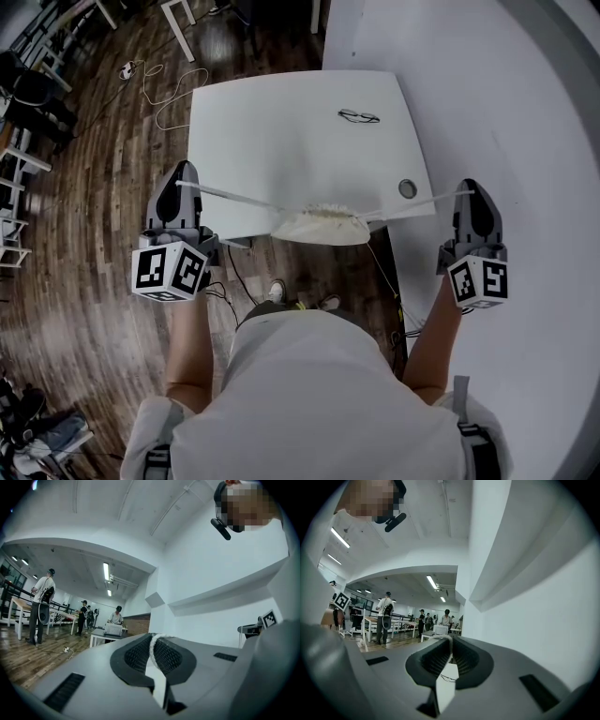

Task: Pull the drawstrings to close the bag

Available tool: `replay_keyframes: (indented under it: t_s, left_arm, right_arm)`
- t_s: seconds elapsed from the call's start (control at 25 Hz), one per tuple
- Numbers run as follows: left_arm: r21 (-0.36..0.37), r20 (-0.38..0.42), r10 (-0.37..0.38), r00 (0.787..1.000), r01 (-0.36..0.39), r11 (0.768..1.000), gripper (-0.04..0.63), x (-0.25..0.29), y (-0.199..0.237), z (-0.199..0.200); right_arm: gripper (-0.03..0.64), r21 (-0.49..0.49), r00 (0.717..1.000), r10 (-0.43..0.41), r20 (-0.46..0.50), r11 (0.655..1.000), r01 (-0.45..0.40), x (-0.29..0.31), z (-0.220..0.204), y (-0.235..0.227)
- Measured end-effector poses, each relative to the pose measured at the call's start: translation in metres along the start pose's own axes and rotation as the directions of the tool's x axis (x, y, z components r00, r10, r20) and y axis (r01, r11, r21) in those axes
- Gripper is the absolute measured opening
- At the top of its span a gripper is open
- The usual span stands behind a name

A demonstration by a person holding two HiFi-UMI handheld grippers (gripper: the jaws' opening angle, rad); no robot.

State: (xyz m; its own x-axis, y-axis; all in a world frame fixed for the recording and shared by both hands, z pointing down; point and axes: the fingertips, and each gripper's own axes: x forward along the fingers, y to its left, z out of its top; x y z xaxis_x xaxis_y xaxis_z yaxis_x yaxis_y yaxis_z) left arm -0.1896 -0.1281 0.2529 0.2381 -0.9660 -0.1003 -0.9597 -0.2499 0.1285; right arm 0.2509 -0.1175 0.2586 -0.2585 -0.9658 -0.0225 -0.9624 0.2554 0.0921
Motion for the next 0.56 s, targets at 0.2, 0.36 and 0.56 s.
replay_keyframes:
  t_s: [0.2,0.36,0.56]
  left_arm:
    - [-0.007,0.002,0.000,1.000,0.000,1.000,0.017,0.008,0.004,0.001]
    - [-0.015,0.010,0.003,1.000,-0.003,1.000,0.017,0.011,0.011,0.003]
    - [-0.014,0.007,-0.002,1.000,0.002,1.000,0.017,0.019,0.006,0.006]
  right_arm:
    - [0.043,-0.016,1.000,-0.002,-0.003,1.000,0.002,0.009,0.003,-0.002]
    - [0.043,-0.020,1.000,-0.010,-0.008,1.000,0.010,0.012,0.005,-0.003]
    - [0.043,-0.019,1.000,-0.015,-0.016,1.000,0.015,0.008,0.008,-0.010]
